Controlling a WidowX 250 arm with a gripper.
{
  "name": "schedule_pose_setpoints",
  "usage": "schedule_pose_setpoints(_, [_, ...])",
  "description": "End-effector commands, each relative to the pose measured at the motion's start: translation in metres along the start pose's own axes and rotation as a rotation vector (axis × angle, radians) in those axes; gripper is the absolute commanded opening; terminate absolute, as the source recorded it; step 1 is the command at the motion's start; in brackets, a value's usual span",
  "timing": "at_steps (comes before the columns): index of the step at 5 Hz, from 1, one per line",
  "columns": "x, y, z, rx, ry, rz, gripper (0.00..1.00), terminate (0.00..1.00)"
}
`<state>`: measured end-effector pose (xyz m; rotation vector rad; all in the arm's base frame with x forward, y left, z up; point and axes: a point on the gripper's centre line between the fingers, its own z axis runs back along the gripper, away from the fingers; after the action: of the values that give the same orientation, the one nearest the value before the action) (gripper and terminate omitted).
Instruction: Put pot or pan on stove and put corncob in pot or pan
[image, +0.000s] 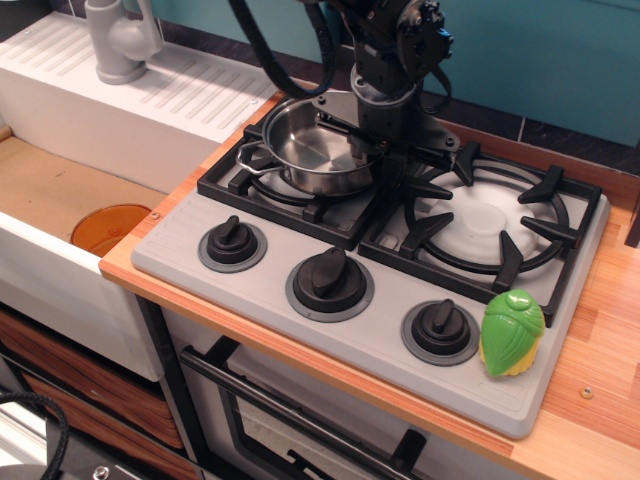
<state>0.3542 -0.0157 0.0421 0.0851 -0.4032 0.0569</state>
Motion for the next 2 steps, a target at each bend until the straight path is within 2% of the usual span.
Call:
schedule_pose_setpoints(1, [0.013,-0.01,0.022,-0.012,-0.02,0.014,0.0,0.0])
schedule_pose_setpoints(2, [0.017,-0.016,0.043,-0.005,0.007,0.014,0.0,0.0])
